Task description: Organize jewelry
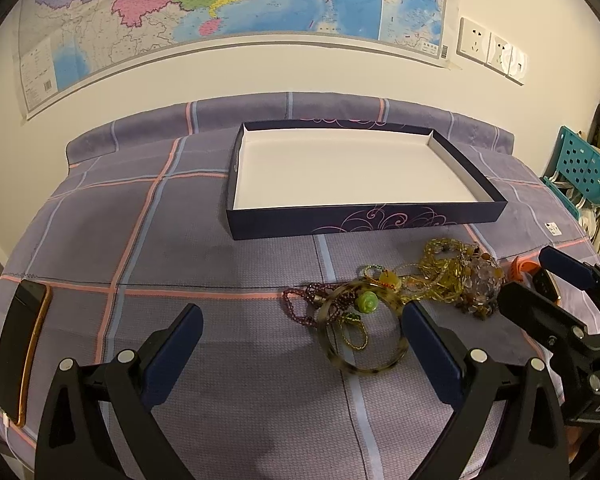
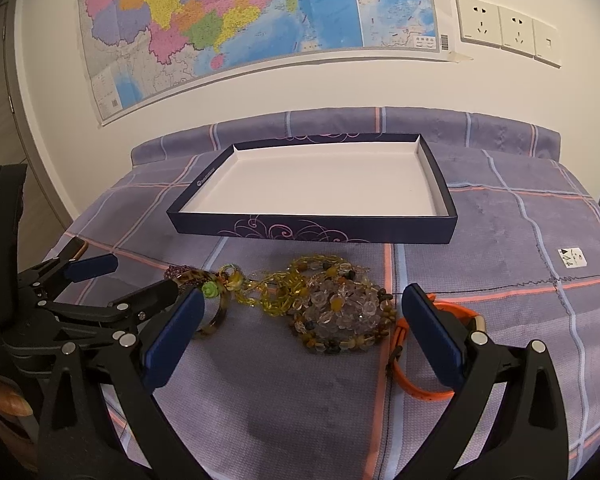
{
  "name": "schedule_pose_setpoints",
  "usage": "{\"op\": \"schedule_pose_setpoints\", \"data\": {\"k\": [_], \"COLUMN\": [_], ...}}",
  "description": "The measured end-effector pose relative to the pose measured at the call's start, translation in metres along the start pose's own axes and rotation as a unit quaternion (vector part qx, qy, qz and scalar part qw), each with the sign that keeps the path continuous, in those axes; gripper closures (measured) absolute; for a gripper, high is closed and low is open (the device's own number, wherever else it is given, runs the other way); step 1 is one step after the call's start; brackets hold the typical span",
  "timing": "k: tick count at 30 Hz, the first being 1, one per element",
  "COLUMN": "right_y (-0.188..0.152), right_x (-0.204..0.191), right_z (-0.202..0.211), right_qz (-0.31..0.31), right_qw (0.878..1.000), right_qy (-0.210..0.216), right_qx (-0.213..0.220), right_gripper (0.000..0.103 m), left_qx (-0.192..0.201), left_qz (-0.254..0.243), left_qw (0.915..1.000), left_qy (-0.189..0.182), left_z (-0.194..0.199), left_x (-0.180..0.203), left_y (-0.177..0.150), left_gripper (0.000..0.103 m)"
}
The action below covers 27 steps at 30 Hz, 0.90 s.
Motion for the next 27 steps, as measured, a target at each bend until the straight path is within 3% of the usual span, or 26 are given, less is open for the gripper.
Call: {"op": "schedule_pose_setpoints", "data": {"k": [27], "right_y": [-0.0025], "right_x": [0.0024], "right_z": [-0.002], "right_qz": [-0.007], "right_qw": [1.0], "right_qy": [0.001], "right_qx": [-0.002], "right_gripper": [0.006], "left_qx": [-0.002], "left_qz": [0.0], "left_qw": [1.0], "left_qy": [0.0], "left_z": [0.0003], "left_x": [0.0016], "left_y": [0.0004], "left_gripper": [0.007]}}
Point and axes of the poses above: each gripper's, at about its wrist camera, not at the fingertips, and z roughly against the way its jaws point, x to its right, y to its top, the point moved 6 cm from there along -z, roughly the way its jaws point, and after that the axes turned 1 degree about z, right-handed, at the moved point
